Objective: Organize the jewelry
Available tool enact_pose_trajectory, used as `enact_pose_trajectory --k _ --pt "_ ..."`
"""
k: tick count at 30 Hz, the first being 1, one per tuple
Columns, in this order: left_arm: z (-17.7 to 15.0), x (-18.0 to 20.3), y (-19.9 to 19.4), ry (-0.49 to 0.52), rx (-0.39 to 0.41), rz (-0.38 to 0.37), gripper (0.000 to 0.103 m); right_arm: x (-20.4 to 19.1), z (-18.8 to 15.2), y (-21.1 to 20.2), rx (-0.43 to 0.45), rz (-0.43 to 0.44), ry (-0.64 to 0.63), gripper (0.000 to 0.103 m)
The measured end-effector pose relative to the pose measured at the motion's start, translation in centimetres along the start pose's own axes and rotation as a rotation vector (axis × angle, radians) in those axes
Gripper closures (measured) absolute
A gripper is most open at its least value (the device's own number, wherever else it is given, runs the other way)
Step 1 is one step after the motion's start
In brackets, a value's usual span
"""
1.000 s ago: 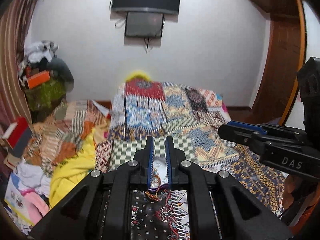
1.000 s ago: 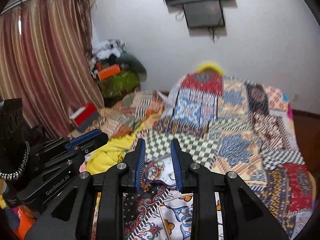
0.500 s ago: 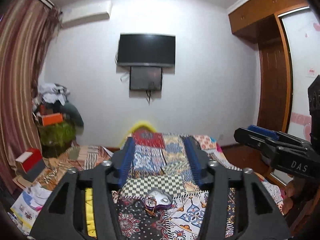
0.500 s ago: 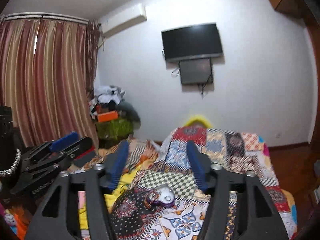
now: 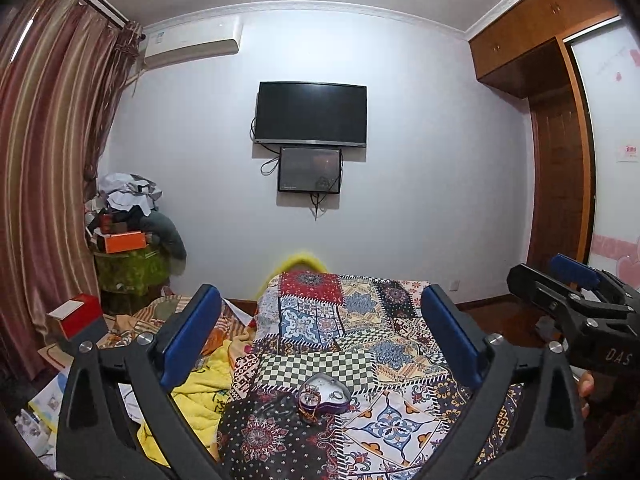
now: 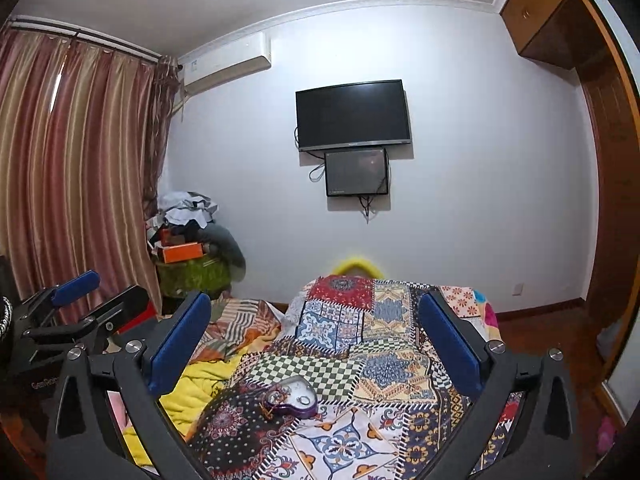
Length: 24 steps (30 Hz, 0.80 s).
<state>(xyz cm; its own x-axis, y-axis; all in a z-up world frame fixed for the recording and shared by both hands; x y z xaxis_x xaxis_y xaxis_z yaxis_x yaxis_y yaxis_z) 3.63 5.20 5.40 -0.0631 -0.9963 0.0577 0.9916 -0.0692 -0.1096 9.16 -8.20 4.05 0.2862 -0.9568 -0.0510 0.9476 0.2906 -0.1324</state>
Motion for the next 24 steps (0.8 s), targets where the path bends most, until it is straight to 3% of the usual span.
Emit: enact_pose_trajectory --k 24 --pt "-0.84 0.07 0.42 -0.011 -0.018 0.008 0.001 0.83 -0.93 -0.89 -0.035 0.001 0.004 0.000"
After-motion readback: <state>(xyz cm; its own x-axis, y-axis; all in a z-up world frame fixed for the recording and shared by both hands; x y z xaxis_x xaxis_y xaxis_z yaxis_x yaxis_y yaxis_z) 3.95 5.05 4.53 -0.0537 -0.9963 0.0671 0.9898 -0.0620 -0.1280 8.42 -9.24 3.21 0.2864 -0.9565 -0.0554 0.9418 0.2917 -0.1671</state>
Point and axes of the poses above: each gripper's, at about its wrist camera, not at the fingertips, and y roughly the way its jaws point, x to its right, z to its top, the point moved 4 cm from there along y, roughly the way its jaws point, and after that the axes turned 9 degrees about -z, right-handed, at the moved point
